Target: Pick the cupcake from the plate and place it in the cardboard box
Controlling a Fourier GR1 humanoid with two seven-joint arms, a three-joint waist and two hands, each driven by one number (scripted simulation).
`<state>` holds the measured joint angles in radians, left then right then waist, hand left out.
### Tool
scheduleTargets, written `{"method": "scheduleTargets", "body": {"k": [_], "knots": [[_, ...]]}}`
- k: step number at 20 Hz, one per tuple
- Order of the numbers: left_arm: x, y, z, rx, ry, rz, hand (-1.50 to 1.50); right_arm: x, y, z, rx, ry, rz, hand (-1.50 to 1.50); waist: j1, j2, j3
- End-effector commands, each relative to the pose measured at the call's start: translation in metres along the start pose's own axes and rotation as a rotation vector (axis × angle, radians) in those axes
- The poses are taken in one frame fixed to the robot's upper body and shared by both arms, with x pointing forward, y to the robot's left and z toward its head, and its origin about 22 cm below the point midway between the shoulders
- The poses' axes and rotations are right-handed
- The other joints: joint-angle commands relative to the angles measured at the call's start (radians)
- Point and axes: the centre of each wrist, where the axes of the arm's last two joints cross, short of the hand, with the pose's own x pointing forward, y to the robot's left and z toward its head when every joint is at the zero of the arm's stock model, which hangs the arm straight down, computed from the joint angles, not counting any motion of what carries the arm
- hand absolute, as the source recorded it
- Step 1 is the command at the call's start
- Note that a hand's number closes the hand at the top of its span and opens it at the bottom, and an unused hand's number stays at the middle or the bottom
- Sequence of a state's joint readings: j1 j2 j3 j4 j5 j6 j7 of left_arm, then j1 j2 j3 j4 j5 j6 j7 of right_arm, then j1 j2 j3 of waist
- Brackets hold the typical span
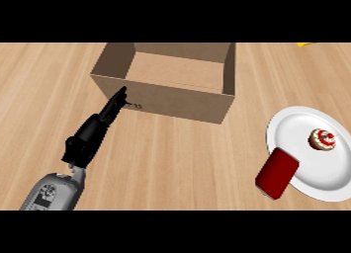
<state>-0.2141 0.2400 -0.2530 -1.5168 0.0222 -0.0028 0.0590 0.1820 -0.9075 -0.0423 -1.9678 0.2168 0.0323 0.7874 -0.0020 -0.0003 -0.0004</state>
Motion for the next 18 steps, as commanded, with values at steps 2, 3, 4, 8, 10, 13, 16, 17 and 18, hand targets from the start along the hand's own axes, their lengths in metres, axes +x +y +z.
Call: {"method": "scheduleTargets", "body": {"k": [2, 3, 4, 8, 10, 13, 16, 17, 18], "knots": [[0.019, 0.008, 0.000, -0.006, 0.001, -0.009, 0.00, -0.010, 0.019, -0.017, 0.031, 0.012, 0.000, -1.50, 0.002, 0.000, 0.001], [0.017, 0.006, -0.002, -0.012, 0.009, -0.005, 0.00, -0.004, 0.026, -0.034, 0.039, 0.014, 0.000, -1.50, 0.008, 0.001, 0.001], [-0.002, -0.016, 0.009, -0.013, -0.005, -0.003, 0.00, 0.007, 0.020, -0.028, 0.027, 0.041, 0.031, -1.50, 0.007, 0.001, 0.000], [-0.001, -0.011, -0.003, 0.002, 0.000, -0.014, 0.00, -0.010, 0.052, -0.048, 0.085, 0.077, 0.046, -1.50, 0.006, 0.002, 0.001], [0.001, 0.011, 0.004, -0.007, -0.004, 0.003, 0.00, -0.020, 0.029, -0.062, 0.081, 0.098, 0.041, -1.50, 0.005, 0.001, 0.000], [0.000, 0.004, 0.001, -0.003, 0.007, 0.012, 0.00, -0.034, 0.051, -0.073, 0.065, 0.094, 0.027, -1.50, 0.004, 0.001, 0.001], [0.012, 0.016, 0.014, -0.001, 0.015, -0.021, 0.00, -0.006, 0.051, -0.055, 0.022, 0.069, 0.026, -1.50, 0.004, -0.001, 0.000], [0.012, 0.007, 0.001, 0.007, 0.012, 0.001, 0.00, -0.027, 0.050, -0.058, 0.026, 0.052, 0.045, -1.50, 0.000, -0.001, 0.000], [-0.021, -0.001, 0.007, 0.015, 0.007, -0.005, 0.00, -0.018, 0.046, -0.052, 0.023, 0.060, 0.045, -1.50, -0.002, 0.000, 0.000]]}}
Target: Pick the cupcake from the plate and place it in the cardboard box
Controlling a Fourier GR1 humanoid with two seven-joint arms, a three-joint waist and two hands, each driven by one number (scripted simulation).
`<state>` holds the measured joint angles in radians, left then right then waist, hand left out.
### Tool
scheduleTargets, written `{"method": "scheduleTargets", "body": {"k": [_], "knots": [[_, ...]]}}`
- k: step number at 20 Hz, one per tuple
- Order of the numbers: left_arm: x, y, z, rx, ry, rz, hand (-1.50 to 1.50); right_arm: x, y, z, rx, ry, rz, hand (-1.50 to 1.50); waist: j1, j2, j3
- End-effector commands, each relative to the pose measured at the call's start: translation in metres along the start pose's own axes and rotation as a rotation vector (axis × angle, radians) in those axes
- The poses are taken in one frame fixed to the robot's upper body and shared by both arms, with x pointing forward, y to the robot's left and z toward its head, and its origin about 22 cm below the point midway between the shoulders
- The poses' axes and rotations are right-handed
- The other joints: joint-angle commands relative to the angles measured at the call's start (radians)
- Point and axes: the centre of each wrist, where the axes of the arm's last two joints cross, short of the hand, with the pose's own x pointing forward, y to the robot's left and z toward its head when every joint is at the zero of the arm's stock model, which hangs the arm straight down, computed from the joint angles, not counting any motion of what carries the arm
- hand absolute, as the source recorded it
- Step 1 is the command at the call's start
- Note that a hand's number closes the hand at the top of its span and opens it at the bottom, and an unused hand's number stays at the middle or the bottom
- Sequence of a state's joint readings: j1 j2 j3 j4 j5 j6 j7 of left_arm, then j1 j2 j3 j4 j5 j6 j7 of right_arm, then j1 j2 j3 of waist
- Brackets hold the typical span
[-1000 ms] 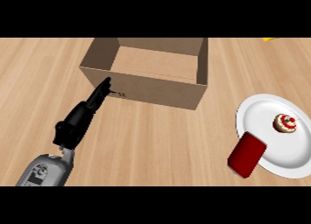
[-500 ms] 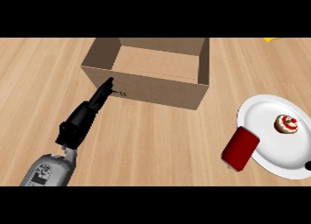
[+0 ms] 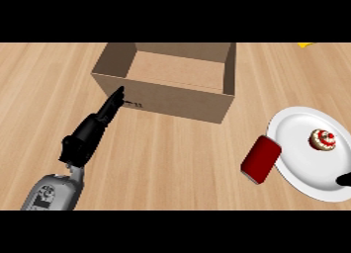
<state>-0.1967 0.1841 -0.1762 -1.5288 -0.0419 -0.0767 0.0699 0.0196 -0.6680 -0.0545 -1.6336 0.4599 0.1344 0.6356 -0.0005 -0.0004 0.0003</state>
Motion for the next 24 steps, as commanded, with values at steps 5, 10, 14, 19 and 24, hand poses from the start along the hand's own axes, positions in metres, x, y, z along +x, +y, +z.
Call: {"method": "scheduleTargets", "body": {"k": [5, 10, 14, 19, 24], "knots": [[0.014, 0.000, 0.005, -0.001, 0.002, -0.005, 0.00, -0.009, 0.003, -0.011, 0.009, 0.008, 0.014, -1.50, 0.001, 0.000, 0.000], [-0.005, -0.005, -0.002, 0.000, -0.001, 0.000, 0.00, -0.012, 0.029, -0.021, 0.079, 0.010, 0.030, -1.50, -0.001, 0.000, 0.000], [-0.013, -0.011, -0.010, 0.002, -0.015, 0.001, 0.00, -0.018, 0.017, -0.038, 0.072, 0.029, 0.034, -1.50, 0.000, 0.001, 0.000], [-0.012, 0.005, 0.008, -0.013, -0.002, -0.005, 0.00, -0.034, 0.032, -0.034, 0.105, 0.043, 0.058, -1.50, 0.002, 0.000, 0.000], [-0.004, -0.003, -0.014, -0.001, -0.015, -0.021, 0.00, -0.015, 0.038, -0.054, 0.110, 0.051, 0.048, -1.50, 0.001, 0.001, 0.000]]}}
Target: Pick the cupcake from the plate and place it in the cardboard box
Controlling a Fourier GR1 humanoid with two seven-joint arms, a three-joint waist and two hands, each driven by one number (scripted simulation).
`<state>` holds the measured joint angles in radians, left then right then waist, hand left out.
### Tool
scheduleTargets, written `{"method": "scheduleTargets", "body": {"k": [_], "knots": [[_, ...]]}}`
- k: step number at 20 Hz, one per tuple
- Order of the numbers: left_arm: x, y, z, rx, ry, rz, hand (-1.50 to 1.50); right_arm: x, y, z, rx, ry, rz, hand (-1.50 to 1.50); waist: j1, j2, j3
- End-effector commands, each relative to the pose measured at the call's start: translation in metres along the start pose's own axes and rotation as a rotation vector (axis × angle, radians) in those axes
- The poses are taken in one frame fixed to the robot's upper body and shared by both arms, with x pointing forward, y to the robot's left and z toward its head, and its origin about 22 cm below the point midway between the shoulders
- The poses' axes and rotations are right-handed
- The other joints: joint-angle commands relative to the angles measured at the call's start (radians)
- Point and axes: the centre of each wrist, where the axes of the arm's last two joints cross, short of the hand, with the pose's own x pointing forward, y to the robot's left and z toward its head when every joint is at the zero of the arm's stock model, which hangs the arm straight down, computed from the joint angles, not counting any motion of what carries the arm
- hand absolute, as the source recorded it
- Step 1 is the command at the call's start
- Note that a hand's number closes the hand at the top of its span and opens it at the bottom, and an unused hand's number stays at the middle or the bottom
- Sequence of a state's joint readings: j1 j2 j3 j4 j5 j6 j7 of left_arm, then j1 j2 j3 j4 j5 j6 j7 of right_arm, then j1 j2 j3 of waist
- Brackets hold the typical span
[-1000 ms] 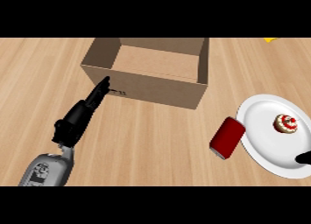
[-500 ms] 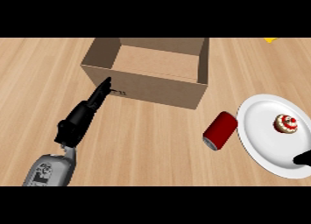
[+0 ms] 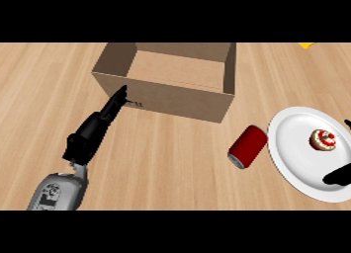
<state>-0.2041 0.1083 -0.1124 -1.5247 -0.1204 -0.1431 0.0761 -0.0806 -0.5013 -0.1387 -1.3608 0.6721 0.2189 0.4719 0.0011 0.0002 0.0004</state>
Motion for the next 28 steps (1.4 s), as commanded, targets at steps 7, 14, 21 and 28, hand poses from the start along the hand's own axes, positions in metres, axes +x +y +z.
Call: {"method": "scheduleTargets", "body": {"k": [7, 14, 21, 28], "knots": [[0.012, -0.001, -0.003, -0.003, 0.007, 0.007, 0.00, 0.002, 0.015, -0.012, -0.006, 0.048, 0.076, -1.50, -0.001, 0.000, 0.000], [0.007, 0.015, 0.022, -0.007, 0.003, 0.001, 0.00, -0.014, 0.016, -0.019, 0.033, 0.023, 0.105, 1.50, 0.002, -0.001, 0.000], [0.002, 0.002, -0.002, -0.035, 0.002, 0.006, 0.00, 0.125, 0.065, 0.030, -0.030, -0.350, 0.160, 1.50, 0.046, 0.004, -0.005], [0.007, -0.024, -0.009, -0.109, -0.023, 0.024, 0.00, 0.263, 0.111, 0.139, -0.146, -0.652, 0.266, 1.50, 0.107, 0.004, -0.004]]}}
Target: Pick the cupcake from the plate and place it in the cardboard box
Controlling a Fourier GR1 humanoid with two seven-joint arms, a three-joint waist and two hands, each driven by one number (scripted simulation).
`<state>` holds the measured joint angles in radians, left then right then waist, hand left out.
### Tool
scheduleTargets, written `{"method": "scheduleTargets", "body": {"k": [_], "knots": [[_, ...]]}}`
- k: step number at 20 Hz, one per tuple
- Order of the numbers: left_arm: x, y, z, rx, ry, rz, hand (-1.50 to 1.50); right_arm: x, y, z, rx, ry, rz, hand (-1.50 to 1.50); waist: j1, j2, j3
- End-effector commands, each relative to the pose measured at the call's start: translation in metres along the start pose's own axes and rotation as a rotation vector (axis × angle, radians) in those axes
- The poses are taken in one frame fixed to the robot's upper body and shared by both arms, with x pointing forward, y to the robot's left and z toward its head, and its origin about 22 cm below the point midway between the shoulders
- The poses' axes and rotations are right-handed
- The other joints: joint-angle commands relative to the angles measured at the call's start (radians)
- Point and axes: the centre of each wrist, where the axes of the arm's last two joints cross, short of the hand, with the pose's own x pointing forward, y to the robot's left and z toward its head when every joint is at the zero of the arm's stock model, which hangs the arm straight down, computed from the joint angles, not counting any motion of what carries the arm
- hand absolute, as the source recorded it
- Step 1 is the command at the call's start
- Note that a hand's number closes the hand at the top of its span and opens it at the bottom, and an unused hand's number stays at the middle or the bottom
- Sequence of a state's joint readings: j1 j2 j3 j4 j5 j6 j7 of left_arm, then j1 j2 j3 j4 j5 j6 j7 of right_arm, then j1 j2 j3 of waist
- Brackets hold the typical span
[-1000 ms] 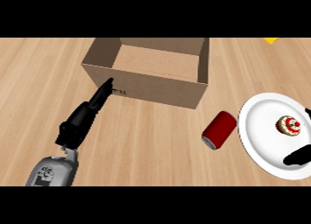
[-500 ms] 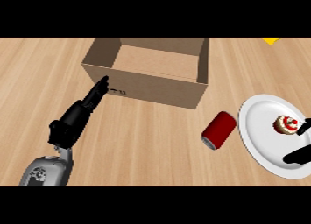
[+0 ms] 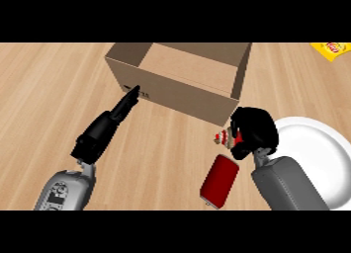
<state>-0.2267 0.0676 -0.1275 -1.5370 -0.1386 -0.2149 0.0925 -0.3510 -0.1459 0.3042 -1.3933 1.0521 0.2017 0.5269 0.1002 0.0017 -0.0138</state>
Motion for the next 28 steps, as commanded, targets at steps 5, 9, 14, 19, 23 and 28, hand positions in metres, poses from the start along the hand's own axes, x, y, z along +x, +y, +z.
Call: {"method": "scheduleTargets", "body": {"k": [5, 9, 14, 19, 23, 28], "knots": [[-0.006, -0.002, -0.001, 0.023, 0.010, -0.006, 0.00, 0.148, -0.009, 0.048, -0.275, -0.107, 0.108, 1.50, -0.014, 0.001, 0.012], [-0.002, 0.009, -0.009, 0.026, 0.016, 0.001, 0.00, 0.185, -0.025, 0.078, -0.329, -0.142, 0.086, 1.50, -0.029, 0.001, 0.012], [-0.006, -0.002, -0.003, 0.031, 0.024, 0.001, 0.00, 0.212, -0.070, 0.115, -0.372, -0.236, 0.016, 1.50, -0.050, -0.004, 0.012], [-0.013, 0.008, 0.008, 0.032, 0.017, 0.003, 0.00, 0.227, -0.090, 0.129, -0.501, -0.248, -0.132, 1.50, -0.048, -0.007, 0.011], [-0.021, 0.006, 0.016, 0.045, 0.034, 0.022, 0.00, 0.231, -0.128, 0.135, -0.516, -0.209, -0.212, 1.50, -0.061, -0.012, 0.012], [-0.009, -0.009, 0.003, 0.051, 0.031, 0.019, 0.00, 0.244, -0.145, 0.122, -0.577, -0.139, -0.223, 1.50, -0.066, -0.009, 0.012]]}}
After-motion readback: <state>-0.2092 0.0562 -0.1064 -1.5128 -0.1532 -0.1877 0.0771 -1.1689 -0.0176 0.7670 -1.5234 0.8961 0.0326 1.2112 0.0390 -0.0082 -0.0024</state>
